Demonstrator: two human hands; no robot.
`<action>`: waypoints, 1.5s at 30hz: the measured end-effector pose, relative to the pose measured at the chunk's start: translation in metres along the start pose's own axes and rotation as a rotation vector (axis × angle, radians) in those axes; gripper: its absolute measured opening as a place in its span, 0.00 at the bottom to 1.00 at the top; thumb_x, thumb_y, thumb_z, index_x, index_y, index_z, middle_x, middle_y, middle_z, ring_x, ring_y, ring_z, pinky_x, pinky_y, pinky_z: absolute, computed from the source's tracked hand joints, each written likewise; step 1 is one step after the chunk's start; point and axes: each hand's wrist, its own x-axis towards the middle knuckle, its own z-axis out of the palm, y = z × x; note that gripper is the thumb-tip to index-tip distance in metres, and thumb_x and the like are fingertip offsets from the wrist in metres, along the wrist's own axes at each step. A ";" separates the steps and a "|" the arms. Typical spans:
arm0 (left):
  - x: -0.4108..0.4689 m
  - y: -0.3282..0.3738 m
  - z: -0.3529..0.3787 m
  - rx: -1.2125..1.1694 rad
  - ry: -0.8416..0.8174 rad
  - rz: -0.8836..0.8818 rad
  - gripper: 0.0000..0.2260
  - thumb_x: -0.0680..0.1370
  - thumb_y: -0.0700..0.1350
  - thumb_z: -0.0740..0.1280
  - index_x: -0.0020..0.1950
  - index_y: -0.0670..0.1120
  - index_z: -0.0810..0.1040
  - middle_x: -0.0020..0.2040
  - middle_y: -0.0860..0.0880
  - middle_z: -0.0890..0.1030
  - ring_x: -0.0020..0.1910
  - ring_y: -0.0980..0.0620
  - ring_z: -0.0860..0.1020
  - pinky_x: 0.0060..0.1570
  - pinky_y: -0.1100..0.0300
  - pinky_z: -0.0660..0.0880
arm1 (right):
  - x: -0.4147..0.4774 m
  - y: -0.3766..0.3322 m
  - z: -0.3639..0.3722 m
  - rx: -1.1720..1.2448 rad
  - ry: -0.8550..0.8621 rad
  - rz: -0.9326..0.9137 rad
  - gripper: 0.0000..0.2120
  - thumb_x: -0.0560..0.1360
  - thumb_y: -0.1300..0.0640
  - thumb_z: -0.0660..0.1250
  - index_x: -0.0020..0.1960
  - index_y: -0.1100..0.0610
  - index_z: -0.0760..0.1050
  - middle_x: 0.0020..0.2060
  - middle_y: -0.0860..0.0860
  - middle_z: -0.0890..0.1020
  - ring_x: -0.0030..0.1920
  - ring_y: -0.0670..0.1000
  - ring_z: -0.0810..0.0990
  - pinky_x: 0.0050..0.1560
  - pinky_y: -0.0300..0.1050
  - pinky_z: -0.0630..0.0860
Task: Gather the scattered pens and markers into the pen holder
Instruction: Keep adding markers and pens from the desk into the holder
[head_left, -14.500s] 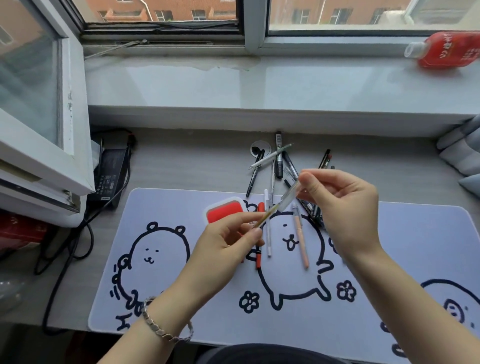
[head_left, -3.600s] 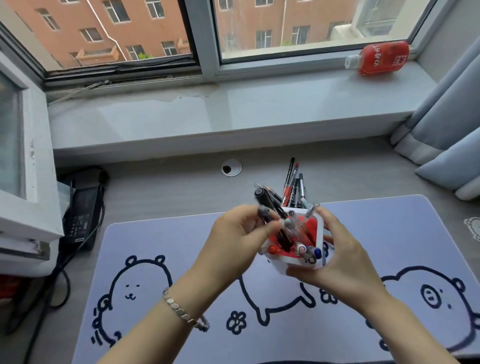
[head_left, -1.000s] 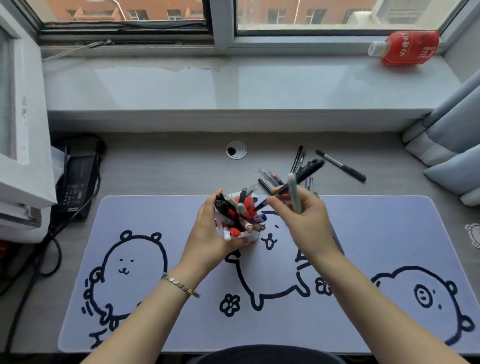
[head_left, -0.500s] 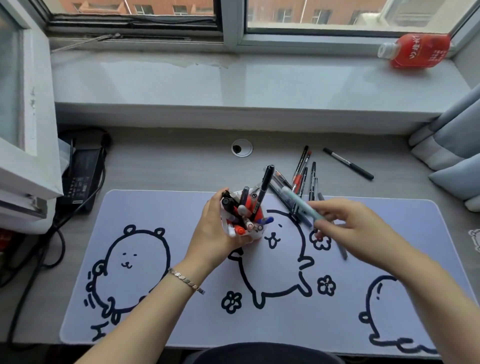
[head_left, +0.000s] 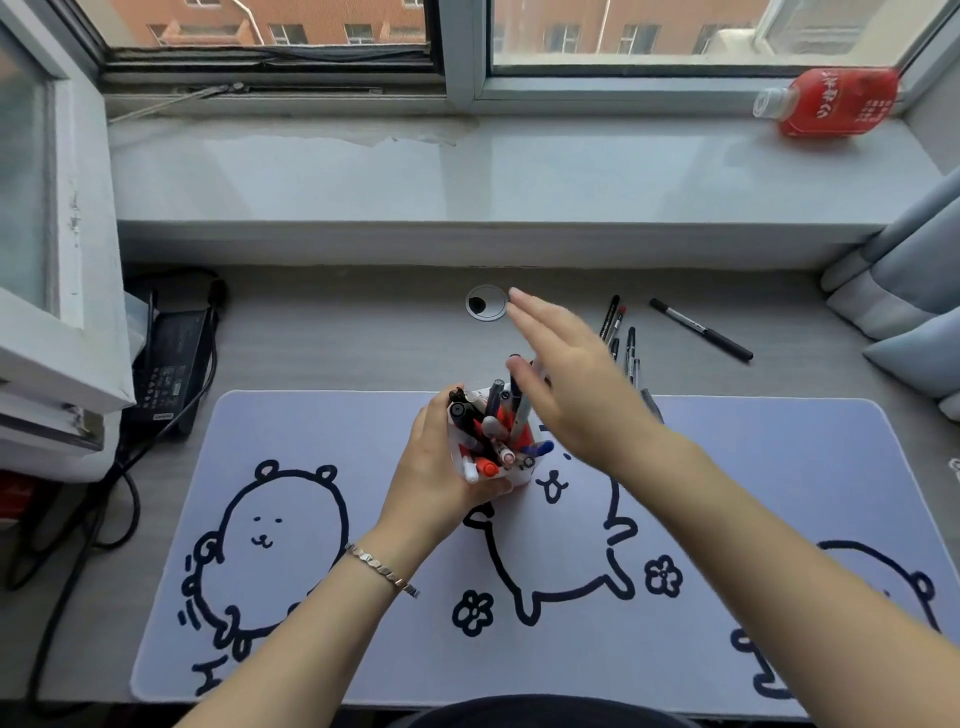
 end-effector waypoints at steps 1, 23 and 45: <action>0.001 0.000 0.000 0.008 0.002 -0.003 0.38 0.60 0.46 0.79 0.65 0.54 0.63 0.60 0.53 0.69 0.57 0.54 0.72 0.56 0.59 0.71 | 0.002 -0.001 0.009 -0.013 -0.030 -0.028 0.20 0.77 0.57 0.57 0.68 0.61 0.66 0.70 0.56 0.68 0.71 0.54 0.64 0.69 0.40 0.55; 0.002 0.004 0.001 -0.029 -0.007 -0.013 0.37 0.55 0.47 0.82 0.59 0.58 0.68 0.57 0.54 0.73 0.55 0.50 0.77 0.56 0.52 0.77 | -0.057 0.147 0.020 -0.037 -0.020 0.856 0.19 0.75 0.60 0.62 0.65 0.60 0.67 0.60 0.61 0.71 0.58 0.59 0.72 0.57 0.50 0.69; 0.015 0.025 0.009 -0.175 -0.083 0.005 0.31 0.65 0.26 0.72 0.56 0.54 0.68 0.43 0.55 0.77 0.36 0.68 0.80 0.32 0.73 0.75 | -0.003 0.195 -0.045 -0.254 0.092 0.728 0.08 0.72 0.57 0.63 0.46 0.62 0.75 0.43 0.62 0.80 0.45 0.62 0.74 0.39 0.49 0.68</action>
